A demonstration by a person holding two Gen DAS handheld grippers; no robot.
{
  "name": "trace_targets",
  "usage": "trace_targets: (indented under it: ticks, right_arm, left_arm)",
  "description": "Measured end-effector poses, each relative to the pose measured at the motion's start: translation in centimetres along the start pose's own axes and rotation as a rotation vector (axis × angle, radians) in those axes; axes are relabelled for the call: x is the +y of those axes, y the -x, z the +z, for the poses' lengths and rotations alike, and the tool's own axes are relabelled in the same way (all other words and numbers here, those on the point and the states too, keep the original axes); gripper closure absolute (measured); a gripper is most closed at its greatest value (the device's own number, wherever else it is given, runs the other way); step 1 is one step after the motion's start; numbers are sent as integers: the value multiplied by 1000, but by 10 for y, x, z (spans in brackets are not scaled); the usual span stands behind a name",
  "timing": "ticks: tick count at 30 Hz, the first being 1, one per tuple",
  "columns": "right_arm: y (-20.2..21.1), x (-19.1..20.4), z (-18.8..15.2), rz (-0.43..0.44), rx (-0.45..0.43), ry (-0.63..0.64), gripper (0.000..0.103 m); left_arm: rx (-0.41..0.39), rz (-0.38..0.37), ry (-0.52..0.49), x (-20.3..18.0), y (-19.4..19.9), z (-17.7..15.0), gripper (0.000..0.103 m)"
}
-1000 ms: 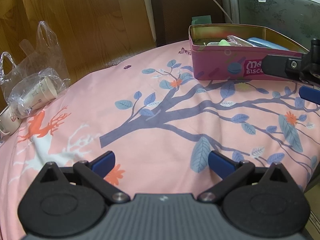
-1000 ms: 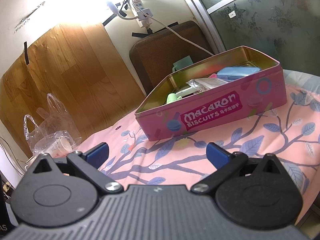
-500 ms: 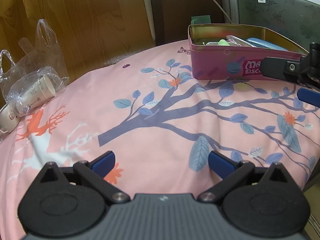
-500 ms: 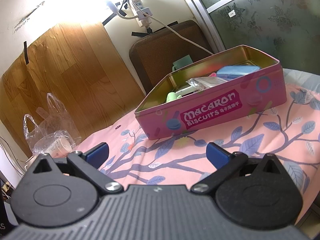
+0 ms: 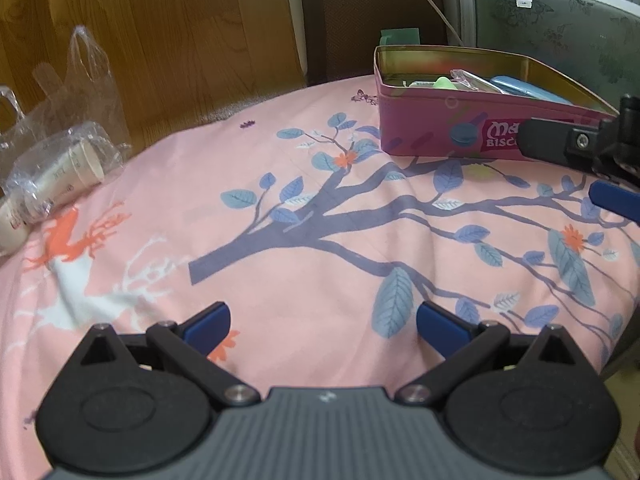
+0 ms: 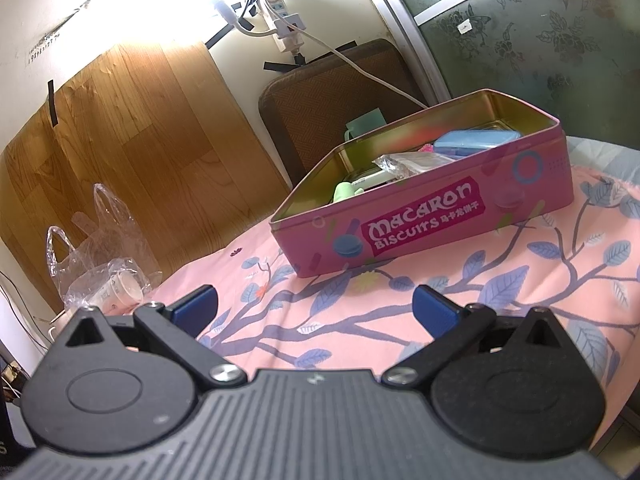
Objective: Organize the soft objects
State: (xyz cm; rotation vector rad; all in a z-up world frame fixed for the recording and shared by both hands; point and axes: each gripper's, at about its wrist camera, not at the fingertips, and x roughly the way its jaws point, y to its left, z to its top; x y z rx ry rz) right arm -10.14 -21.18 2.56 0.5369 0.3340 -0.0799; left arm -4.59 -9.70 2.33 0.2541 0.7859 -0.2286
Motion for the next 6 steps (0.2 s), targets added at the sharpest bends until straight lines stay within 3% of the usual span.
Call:
trace_targets:
  ticks: [6]
  right_arm:
    - [-1, 2, -6, -6, 2, 3, 0]
  left_arm:
    - [-10, -28, 9, 3, 1, 0, 0]
